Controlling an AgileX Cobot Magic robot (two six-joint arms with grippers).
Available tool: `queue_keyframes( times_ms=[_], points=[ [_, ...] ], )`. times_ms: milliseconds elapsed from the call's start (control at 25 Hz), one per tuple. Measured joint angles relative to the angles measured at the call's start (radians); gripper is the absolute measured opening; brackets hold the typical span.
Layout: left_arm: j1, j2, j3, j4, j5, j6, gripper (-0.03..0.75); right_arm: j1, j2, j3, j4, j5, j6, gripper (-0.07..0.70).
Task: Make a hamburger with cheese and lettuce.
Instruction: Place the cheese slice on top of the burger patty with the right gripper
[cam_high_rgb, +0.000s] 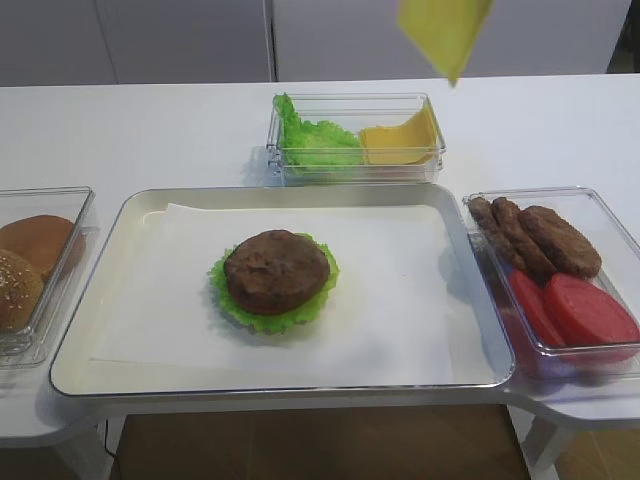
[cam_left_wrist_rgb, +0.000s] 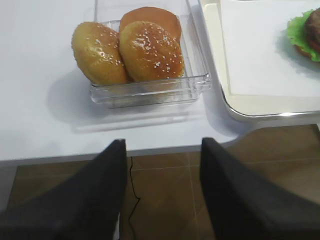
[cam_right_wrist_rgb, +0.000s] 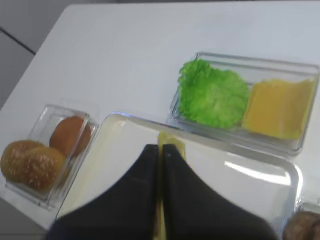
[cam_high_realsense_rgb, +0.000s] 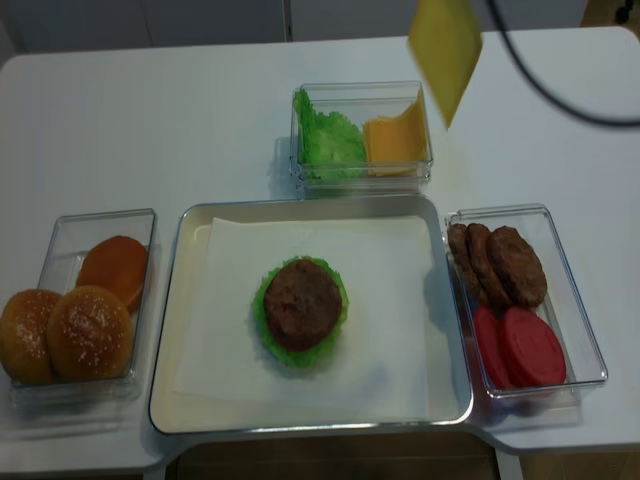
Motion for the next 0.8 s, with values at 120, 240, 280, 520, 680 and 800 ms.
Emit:
queue_keyframes(
  times_ms=[120,240,280,520,680,800],
  points=[
    [0.000,0.000,0.000,0.000,0.000,0.000,0.358,0.076,-0.034,0.070,-0.015,0.009,0.008,0.004],
    [0.000,0.000,0.000,0.000,0.000,0.000,0.358,0.151,-0.051,0.122,-0.017,0.012,0.020,0.004],
    [0.000,0.000,0.000,0.000,0.000,0.000,0.358,0.179,-0.053,0.138,-0.017,0.010,0.028,0.004],
    [0.000,0.000,0.000,0.000,0.000,0.000,0.358,0.339,-0.055,0.214,-0.021,-0.056,0.045,0.004],
    [0.000,0.000,0.000,0.000,0.000,0.000,0.358,0.411,-0.025,0.252,-0.021,-0.106,0.051,0.004],
    [0.000,0.000,0.000,0.000,0.000,0.000,0.358,0.445,0.015,0.258,-0.021,-0.130,0.051,0.004]
  ],
)
